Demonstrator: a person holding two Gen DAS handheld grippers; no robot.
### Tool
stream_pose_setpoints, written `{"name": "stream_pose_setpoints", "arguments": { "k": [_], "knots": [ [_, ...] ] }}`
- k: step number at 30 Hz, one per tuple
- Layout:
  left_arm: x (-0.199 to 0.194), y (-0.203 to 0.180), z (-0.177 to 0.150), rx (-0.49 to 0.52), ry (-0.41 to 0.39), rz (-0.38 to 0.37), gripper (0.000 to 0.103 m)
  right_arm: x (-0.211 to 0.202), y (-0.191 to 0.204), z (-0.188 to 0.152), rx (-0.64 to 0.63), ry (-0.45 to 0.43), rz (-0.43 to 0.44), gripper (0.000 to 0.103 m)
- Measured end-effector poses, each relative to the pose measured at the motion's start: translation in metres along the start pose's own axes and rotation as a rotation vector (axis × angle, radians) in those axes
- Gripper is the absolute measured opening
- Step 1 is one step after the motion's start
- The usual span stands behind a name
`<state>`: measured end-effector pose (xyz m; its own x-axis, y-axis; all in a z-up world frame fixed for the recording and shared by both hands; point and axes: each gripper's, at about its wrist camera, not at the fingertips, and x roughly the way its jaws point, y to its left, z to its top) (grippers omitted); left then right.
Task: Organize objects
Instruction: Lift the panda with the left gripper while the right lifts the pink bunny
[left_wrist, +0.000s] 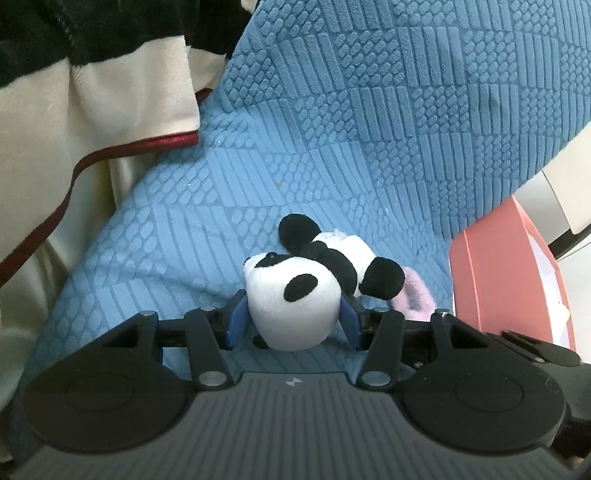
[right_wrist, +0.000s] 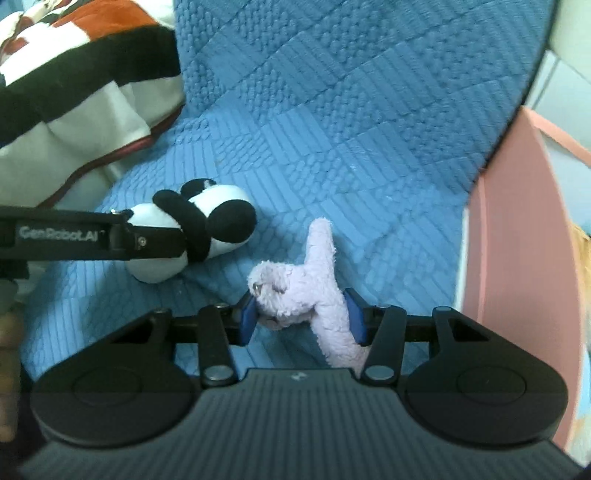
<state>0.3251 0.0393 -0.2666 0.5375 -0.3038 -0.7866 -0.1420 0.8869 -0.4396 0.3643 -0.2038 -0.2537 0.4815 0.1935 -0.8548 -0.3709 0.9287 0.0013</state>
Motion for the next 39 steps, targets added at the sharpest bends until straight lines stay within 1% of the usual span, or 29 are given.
{"name": "stream_pose_setpoints", "arguments": {
  "k": [3,7,12,17,19,23,31,35,39],
  "knots": [
    [-0.002,0.0,-0.003,-0.005,0.006,-0.013,0.058,-0.01,0.001,-0.004,0.022,-0.028,-0.013,0.052],
    [-0.008,-0.004,-0.011,0.013,0.015,-0.028,0.058,-0.021,0.008,-0.015,0.033,-0.059,-0.062,0.052],
    [-0.019,-0.006,-0.026,0.045,0.021,-0.035,0.058,-0.038,0.012,-0.04,0.124,-0.062,-0.056,0.052],
    [-0.034,-0.01,-0.041,0.07,0.036,-0.056,0.058,-0.056,0.022,-0.057,0.169,-0.074,-0.048,0.052],
    [-0.041,-0.011,-0.045,0.069,0.034,-0.068,0.058,-0.065,0.027,-0.063,0.168,-0.086,-0.055,0.052],
    [-0.062,-0.014,-0.054,0.076,0.015,-0.065,0.058,-0.083,0.032,-0.073,0.198,-0.107,-0.049,0.052],
    [-0.098,-0.005,-0.07,0.024,0.028,-0.052,0.058,-0.119,0.031,-0.091,0.265,-0.134,-0.052,0.052],
    [-0.117,-0.015,-0.074,0.024,0.027,-0.06,0.058,-0.143,0.027,-0.094,0.282,-0.159,-0.059,0.052],
    [-0.136,-0.035,-0.077,0.057,0.013,-0.06,0.058,-0.167,0.022,-0.092,0.282,-0.184,-0.064,0.052]
  ]
}}
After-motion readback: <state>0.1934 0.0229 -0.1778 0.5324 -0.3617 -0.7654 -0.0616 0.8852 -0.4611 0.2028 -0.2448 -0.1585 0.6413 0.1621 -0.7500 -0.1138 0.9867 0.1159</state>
